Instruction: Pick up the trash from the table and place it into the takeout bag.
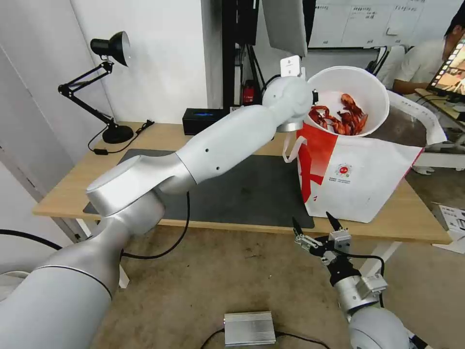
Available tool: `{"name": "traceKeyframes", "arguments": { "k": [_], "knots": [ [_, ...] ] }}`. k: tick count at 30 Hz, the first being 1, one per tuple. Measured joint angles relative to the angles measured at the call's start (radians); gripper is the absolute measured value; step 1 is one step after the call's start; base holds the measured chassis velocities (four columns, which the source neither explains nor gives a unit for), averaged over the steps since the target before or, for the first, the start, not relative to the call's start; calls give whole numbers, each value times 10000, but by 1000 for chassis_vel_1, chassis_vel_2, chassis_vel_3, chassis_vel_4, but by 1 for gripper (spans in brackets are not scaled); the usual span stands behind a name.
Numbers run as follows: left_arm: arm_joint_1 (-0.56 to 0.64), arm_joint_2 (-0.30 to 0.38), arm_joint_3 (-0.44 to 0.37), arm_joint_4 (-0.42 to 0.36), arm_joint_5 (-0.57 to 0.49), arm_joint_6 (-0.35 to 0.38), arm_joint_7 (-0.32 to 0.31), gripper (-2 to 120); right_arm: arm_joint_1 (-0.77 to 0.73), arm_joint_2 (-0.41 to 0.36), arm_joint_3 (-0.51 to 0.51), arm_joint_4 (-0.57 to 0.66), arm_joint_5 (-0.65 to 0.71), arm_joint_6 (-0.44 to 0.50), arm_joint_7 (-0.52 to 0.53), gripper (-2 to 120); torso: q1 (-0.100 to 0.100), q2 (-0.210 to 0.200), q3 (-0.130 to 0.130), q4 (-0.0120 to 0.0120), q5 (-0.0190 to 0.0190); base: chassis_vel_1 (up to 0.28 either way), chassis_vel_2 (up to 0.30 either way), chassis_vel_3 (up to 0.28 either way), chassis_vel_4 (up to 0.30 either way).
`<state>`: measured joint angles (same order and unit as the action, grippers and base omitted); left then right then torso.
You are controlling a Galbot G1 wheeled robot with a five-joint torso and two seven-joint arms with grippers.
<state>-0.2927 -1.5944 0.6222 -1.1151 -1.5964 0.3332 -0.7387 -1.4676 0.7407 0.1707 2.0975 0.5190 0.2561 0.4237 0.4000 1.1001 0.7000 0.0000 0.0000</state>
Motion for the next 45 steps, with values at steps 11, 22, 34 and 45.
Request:
{"name": "traceKeyframes", "arguments": {
  "k": [11,22,34,45],
  "knots": [
    [53,49,419,-271,758,-215,338,0,0,0,0,0,0,0,0,100,0,0,0,0,0,0,0,0,0],
    [36,400,1378,-1195,1474,-53,1092,0,0,0,0,0,0,0,0,100,0,0,-1,-2,0,0,0,0,0],
    [-102,668,1466,-1433,1341,400,1043,35,1,0,0,0,0,0,0,100,0,0,0,0,0,0,0,0,0],
    [53,1923,1202,-2770,1542,-64,698,76,1,0,0,0,0,0,0,100,0,-1,0,0,-1,0,0,0,0]
  ]
}}
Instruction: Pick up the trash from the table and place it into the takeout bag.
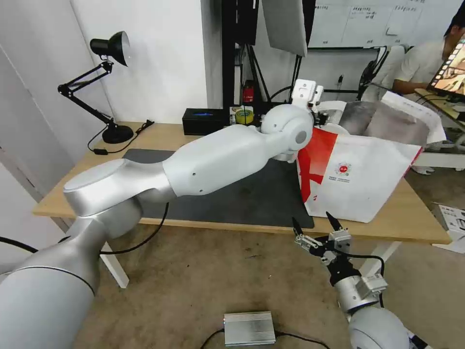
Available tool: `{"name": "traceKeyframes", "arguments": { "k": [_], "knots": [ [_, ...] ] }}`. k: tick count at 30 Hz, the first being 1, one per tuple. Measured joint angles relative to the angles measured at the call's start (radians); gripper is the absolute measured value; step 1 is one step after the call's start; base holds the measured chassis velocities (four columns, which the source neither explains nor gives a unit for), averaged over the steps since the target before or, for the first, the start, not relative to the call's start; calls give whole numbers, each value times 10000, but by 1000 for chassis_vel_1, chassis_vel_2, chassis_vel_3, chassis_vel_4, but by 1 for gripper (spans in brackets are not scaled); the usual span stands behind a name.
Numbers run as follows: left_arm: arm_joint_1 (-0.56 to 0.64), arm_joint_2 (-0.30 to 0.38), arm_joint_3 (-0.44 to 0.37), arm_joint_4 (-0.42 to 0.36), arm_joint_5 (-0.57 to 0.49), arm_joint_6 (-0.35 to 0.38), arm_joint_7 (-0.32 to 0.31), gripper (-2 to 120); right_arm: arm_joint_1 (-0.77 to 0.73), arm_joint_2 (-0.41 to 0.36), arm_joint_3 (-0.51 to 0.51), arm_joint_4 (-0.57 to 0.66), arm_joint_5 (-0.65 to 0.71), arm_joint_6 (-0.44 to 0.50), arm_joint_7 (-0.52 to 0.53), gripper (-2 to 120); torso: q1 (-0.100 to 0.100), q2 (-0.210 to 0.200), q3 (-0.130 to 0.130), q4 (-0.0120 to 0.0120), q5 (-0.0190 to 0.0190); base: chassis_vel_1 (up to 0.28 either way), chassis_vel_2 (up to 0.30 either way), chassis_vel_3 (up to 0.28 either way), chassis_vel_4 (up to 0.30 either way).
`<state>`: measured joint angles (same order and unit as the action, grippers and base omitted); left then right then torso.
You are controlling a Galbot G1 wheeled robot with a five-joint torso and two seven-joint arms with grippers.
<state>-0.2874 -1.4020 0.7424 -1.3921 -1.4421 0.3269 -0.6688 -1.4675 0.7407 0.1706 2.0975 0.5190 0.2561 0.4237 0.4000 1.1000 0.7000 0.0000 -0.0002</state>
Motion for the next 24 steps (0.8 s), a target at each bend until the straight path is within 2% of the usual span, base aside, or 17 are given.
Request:
{"name": "traceKeyframes", "arguments": {
  "k": [1,3,4,5,7,8,9,10,11,13,14,15,17,18,21,22,24],
  "knots": [
    [0,0,0,0,0,0,0,76,0,0,0,0,0,0,0,100,0,0,0,0,0,0,0,0,0],
    [105,668,-125,-662,607,-535,8,86,0,0,1,0,0,0,0,100,1,0,0,-2,0,0,0,0,0],
    [105,668,-125,-662,607,-535,8,86,0,0,1,0,0,0,0,100,1,0,0,-2,0,0,0,0,0],
    [221,1061,-257,-1039,932,-889,33,93,0,0,1,0,0,0,0,100,0,0,0,0,0,0,0,0,0],
    [221,1061,-257,-1039,932,-889,33,93,0,0,1,0,0,0,0,100,0,0,0,0,0,0,0,0,0],
    [585,1952,-577,-1825,1562,-1887,336,99,0,0,0,0,0,0,0,100,0,0,0,1,-3,0,0,0,0],
    [744,2290,-712,-2120,1840,-2168,460,99,0,0,0,0,0,0,-1,100,0,1,0,1,-4,0,0,0,0],
    [744,2290,-712,-2120,1840,-2168,460,99,0,0,0,0,0,0,-1,100,0,1,0,1,-4,0,0,0,0],
    [911,2612,-829,-2414,2078,-2380,629,100,0,0,0,0,0,0,0,100,0,0,0,0,-3,0,0,0,0],
    [1576,3806,-1269,-3447,2774,-2857,1106,100,0,-1,0,0,0,0,0,100,0,1,-1,-1,-3,0,0,0,0],
    [1576,3806,-1269,-3447,2774,-2857,1106,100,0,-1,0,0,0,0,0,100,0,1,-1,-1,-3,0,0,0,0],
    [1928,4309,-1475,-3838,3039,-2926,1175,100,0,0,0,0,0,0,-2,100,0,1,-1,-2,-2,0,0,0,0],
    [3464,5687,-2447,-4722,3959,-3139,1574,100,0,0,0,0,0,0,0,100,-1,0,0,6,-6,0,0,0,0],
    [3464,5687,-2447,-4722,3959,-3139,1574,100,0,0,0,0,0,0,0,100,-1,0,0,6,-6,0,0,0,0],
    [5704,6794,-4268,-5324,4855,-3616,2112,100,1,-1,0,0,0,0,1,100,-1,-1,-1,0,-4,0,0,0,0],
    [5704,6794,-4268,-5324,4855,-3616,2112,100,1,-1,0,0,0,0,1,100,-1,-1,-1,0,-4,0,0,0,0],
    [7290,7201,-5423,-5679,5351,-3833,2334,100,0,-2,0,0,1,0,-1,100,-1,0,0,3,-6,0,0,0,0]
  ]
}}
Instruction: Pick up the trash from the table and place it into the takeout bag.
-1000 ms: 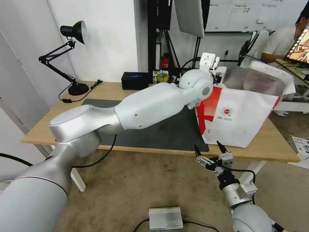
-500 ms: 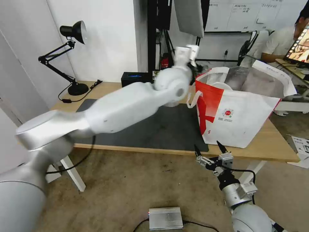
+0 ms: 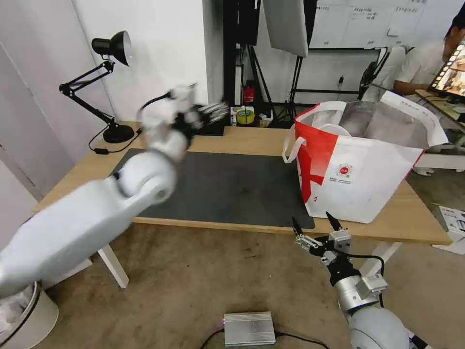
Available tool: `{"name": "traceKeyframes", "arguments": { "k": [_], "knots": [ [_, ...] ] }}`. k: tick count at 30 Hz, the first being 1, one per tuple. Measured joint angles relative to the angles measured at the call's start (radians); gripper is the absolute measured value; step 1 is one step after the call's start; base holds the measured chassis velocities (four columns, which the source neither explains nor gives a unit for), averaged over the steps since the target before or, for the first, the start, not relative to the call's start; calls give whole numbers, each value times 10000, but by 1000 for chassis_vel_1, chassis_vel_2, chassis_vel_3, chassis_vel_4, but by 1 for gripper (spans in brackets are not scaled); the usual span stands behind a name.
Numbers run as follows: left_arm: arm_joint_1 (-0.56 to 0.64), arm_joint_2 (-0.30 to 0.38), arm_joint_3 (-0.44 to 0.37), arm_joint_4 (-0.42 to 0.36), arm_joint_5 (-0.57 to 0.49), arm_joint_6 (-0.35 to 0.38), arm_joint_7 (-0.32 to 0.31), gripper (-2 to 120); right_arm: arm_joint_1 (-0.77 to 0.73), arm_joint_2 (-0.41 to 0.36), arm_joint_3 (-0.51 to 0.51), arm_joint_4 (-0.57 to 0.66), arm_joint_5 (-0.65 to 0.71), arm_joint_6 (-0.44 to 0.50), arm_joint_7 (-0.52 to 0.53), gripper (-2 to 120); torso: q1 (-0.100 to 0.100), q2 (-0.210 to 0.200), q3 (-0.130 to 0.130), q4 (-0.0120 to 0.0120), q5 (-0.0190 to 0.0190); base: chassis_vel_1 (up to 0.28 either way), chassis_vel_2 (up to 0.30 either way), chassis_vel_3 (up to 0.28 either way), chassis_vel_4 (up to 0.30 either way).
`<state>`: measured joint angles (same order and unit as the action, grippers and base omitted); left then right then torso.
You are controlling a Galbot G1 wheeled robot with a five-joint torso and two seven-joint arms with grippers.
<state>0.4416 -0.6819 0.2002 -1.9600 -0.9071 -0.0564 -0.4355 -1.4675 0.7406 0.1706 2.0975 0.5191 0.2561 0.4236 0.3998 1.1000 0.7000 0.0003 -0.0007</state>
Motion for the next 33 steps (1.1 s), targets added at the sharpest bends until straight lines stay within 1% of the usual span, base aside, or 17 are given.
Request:
{"name": "traceKeyframes", "arguments": {
  "k": [2,3,6,7,10,11,13,15,18,19,22,23,26,27,29,31,33],
  "knots": [
    [1888,234,-1416,-511,500,-96,157,100,0,1,0,0,-1,0,-1,100,1,0,-1,0,-1,0,0,0,0],
    [1888,234,-1416,-511,500,-96,157,100,0,1,0,0,-1,0,-1,100,1,0,-1,0,-1,0,0,0,0],
    [3802,445,-2767,-938,1310,-523,333,100,0,1,0,0,0,0,0,100,0,0,-1,-2,8,0,0,0,0],
    [3802,445,-2767,-938,1310,-523,333,100,0,1,0,0,0,0,0,100,0,0,-1,-2,8,0,0,0,0],
    [5399,319,-3751,-1137,1892,-1034,508,100,0,1,1,0,0,0,1,100,0,0,-1,-1,5,0,0,0,0],
    [5399,319,-3751,-1137,1892,-1034,508,100,0,1,1,0,0,0,1,100,0,0,-1,-1,5,0,0,0,0],
    [5962,94,-3970,-1117,2196,-1172,518,100,0,1,0,0,0,0,0,100,0,0,-1,-1,6,0,0,0,0],
    [6109,15,-4004,-1091,2298,-1184,519,100,0,1,0,0,-1,0,0,100,0,1,-1,-5,7,0,0,0,0],
    [7018,-412,-4461,-1094,2687,-1200,525,100,0,1,0,0,-1,0,0,100,2,0,0,-5,9,0,0,0,0],
    [7018,-412,-4461,-1094,2687,-1200,525,100,0,1,0,0,-1,0,0,100,2,0,0,-5,9,0,0,0,0],
    [8178,-950,-4990,-1016,3252,-1220,528,100,0,1,1,0,-1,0,0,100,1,0,-1,-4,6,0,0,0,0],
    [8178,-950,-4990,-1016,3252,-1220,528,100,0,1,1,0,-1,0,0,100,1,0,-1,-4,6,0,0,0,0],
    [9217,-1488,-5356,-736,3966,-1647,535,100,0,1,0,0,0,0,0,100,1,0,0,-2,7,0,0,0,0],
    [9217,-1488,-5356,-736,3966,-1647,535,100,0,1,0,0,0,0,0,100,1,0,0,-2,7,0,0,0,0],
    [9732,-1792,-5521,-579,4134,-1837,559,100,0,1,0,0,-1,0,0,100,1,0,0,-2,7,0,0,0,0],
    [9821,-1844,-5550,-553,4147,-1864,578,100,0,1,0,0,0,0,1,100,1,0,0,-2,7,0,0,0,0],
    [10119,-2016,-5645,-522,4162,-1970,741,100,0,1,0,0,-1,0,0,100,1,1,0,-2,7,0,0,0,0]
  ]
}}
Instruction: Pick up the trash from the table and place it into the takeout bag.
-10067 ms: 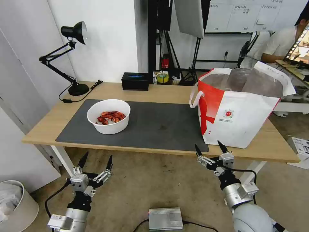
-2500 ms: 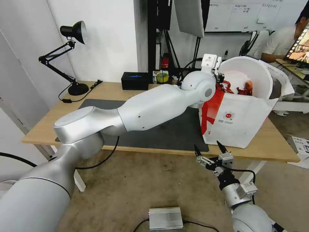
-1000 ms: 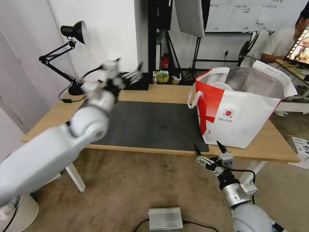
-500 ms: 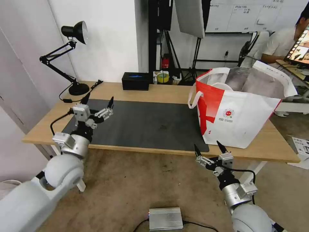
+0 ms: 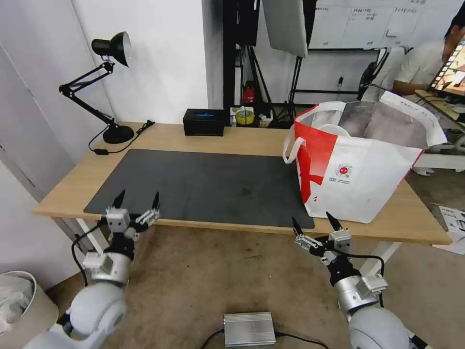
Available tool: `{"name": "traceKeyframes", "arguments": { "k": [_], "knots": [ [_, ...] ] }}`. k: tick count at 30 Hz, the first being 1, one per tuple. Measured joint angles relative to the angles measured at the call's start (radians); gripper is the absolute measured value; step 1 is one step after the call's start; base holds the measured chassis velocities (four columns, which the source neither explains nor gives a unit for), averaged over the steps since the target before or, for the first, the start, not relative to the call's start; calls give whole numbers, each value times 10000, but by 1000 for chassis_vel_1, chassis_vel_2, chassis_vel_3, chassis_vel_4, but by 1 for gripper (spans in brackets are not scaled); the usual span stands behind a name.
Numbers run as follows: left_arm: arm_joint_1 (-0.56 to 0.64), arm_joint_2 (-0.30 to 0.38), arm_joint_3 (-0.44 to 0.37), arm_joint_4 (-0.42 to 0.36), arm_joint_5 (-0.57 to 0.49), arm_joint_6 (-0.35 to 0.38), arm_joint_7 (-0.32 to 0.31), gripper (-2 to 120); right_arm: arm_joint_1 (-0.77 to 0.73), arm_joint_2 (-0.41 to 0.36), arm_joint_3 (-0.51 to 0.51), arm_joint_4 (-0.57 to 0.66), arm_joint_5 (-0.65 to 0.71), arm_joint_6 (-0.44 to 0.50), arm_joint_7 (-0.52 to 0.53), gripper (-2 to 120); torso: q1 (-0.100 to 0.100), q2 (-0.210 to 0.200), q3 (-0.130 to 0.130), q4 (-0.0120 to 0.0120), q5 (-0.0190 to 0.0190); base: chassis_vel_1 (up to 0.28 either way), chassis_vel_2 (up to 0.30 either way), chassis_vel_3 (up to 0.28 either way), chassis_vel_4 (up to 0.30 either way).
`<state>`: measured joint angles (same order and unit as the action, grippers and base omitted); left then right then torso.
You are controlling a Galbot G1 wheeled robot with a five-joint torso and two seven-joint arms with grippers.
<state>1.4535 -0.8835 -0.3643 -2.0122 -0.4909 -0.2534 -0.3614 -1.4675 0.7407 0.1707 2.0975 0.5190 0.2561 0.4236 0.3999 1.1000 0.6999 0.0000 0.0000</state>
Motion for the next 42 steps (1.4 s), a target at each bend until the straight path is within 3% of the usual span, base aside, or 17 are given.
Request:
{"name": "traceKeyframes", "arguments": {
  "k": [16,42],
  "knots": [
    [222,-508,244,177,-18,68,247,100,0,0,0,0,0,0,0,100,1,0,1,-1,0,0,0,0,0],
    [181,-499,247,182,-7,93,225,100,0,0,0,0,0,0,0,100,2,-1,1,-1,0,0,0,0,0]
  ]
}}
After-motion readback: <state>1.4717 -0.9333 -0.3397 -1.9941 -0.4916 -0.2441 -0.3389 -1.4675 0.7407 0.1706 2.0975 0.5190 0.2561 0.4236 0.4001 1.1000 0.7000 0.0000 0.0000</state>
